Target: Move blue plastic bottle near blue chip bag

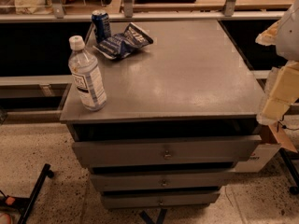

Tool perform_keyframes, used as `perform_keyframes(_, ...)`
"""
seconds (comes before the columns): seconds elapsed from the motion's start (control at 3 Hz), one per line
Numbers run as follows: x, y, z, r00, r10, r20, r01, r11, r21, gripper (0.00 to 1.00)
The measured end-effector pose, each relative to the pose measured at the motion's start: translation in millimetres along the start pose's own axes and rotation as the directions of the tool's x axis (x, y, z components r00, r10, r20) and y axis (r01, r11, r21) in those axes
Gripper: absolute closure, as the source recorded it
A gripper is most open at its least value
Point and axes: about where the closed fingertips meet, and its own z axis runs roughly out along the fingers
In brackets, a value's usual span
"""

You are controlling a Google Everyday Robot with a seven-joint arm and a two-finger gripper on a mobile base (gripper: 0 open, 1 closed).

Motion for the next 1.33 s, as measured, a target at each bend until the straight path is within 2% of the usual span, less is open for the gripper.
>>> perform_keyframes(0.33, 0.0, 0.0, 0.0, 1.000, 0.000, 0.000, 0.000, 1.0000, 0.000, 0.00)
perform_keyframes(0.67, -6.8, -1.0, 1.0, 0.999, 0.000, 0.032, 0.000, 0.9998, -0.021, 0.00)
perform_keyframes(1.0, -46.4, -9.5, 17.2, 0.986, -0.019, 0.163, 0.034, 0.9955, -0.088, 0.00)
perform_keyframes(1.33, -114.6, -10.0, 39.0, 0.928, -0.047, 0.370, 0.107, 0.9841, -0.142, 0.00)
